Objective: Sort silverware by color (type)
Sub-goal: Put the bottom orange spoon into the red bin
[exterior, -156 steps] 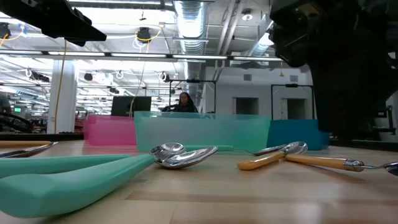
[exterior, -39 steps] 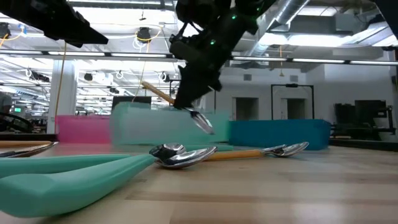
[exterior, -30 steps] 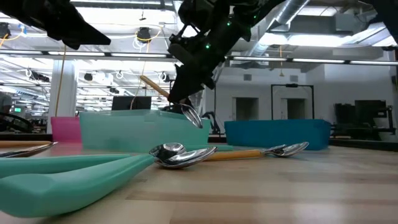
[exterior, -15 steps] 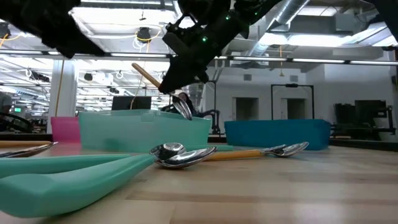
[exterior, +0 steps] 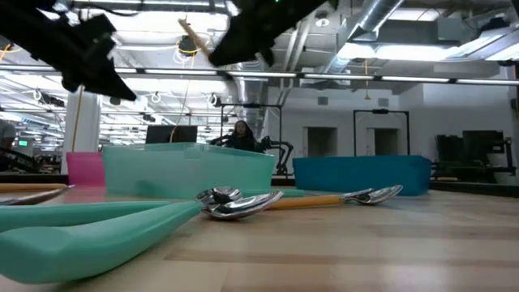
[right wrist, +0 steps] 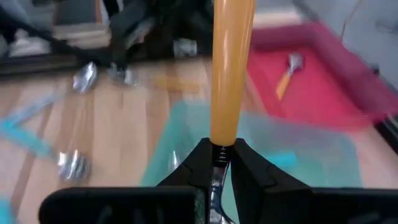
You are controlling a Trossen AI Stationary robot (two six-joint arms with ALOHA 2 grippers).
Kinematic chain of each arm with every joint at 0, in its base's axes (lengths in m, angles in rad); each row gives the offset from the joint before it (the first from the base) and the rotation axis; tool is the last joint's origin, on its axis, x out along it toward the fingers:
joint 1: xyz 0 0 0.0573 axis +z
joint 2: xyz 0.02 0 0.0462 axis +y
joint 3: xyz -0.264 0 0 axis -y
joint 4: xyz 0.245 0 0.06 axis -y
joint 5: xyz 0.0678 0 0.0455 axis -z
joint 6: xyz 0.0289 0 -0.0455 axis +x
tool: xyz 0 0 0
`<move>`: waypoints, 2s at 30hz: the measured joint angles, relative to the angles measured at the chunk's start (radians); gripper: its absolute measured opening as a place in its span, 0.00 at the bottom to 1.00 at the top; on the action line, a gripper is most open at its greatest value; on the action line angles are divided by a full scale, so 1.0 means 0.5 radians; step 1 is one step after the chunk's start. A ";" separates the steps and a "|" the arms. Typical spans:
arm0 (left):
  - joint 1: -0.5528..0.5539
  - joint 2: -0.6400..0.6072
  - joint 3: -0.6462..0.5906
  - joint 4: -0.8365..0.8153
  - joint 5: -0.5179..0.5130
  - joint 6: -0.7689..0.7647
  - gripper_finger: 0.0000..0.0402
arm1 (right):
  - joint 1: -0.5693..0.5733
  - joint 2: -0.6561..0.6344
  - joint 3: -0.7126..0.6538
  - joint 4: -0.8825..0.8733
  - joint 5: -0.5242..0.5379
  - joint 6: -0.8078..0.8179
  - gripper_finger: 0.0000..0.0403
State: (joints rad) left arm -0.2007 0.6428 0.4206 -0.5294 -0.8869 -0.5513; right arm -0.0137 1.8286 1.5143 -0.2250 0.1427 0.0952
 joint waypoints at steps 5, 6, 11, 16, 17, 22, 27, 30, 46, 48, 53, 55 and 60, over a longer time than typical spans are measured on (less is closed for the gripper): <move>0.422 0.182 0.000 0.125 0.386 0.213 0.00 | 0.041 -0.132 -0.005 -0.077 0.133 -0.011 0.15; 0.506 0.211 0.000 0.147 0.430 0.279 0.00 | 0.050 -0.168 -0.004 -0.054 0.167 -0.029 0.15; 0.875 0.295 -0.002 0.473 0.745 0.648 0.00 | 0.127 -0.313 0.002 -0.123 0.377 -0.050 0.15; 1.283 0.397 0.001 0.825 1.225 0.877 0.00 | 0.200 -0.354 0.000 -0.173 0.487 -0.051 0.15; 1.365 0.432 0.003 0.856 1.300 0.891 0.00 | 0.217 -0.361 0.000 -0.182 0.516 -0.051 0.15; 1.659 0.692 0.000 1.130 1.726 0.952 0.00 | 0.256 -0.369 -0.001 -0.215 0.580 -0.052 0.15; 1.805 1.010 0.001 1.339 1.833 0.961 0.00 | 0.277 -0.369 -0.001 -0.206 0.613 -0.050 0.15; 1.845 1.152 0.000 1.381 1.835 0.959 0.00 | 0.278 -0.369 -0.001 -0.220 0.611 -0.032 0.15; 1.896 1.742 0.190 1.708 2.199 0.921 0.00 | 0.318 -0.369 -0.001 -0.235 0.610 0.020 0.15; 1.893 1.814 0.252 1.719 2.242 0.922 0.00 | 0.318 -0.368 -0.001 -0.237 0.610 0.021 0.15; 1.893 1.904 0.382 1.713 2.253 0.953 0.00 | 0.328 -0.368 -0.001 -0.239 0.609 0.042 0.15; 1.891 1.911 0.434 1.714 2.264 0.961 0.00 | 0.330 -0.368 -0.001 -0.244 0.609 0.042 0.15; 1.884 1.911 0.538 1.721 2.343 0.962 0.00 | 0.329 -0.368 -0.001 -0.277 0.609 0.073 0.15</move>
State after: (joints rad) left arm 0.7414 1.5981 0.6895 0.3311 0.2847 -0.0703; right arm 0.1508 1.6448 1.5139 -0.3634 0.4475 0.1319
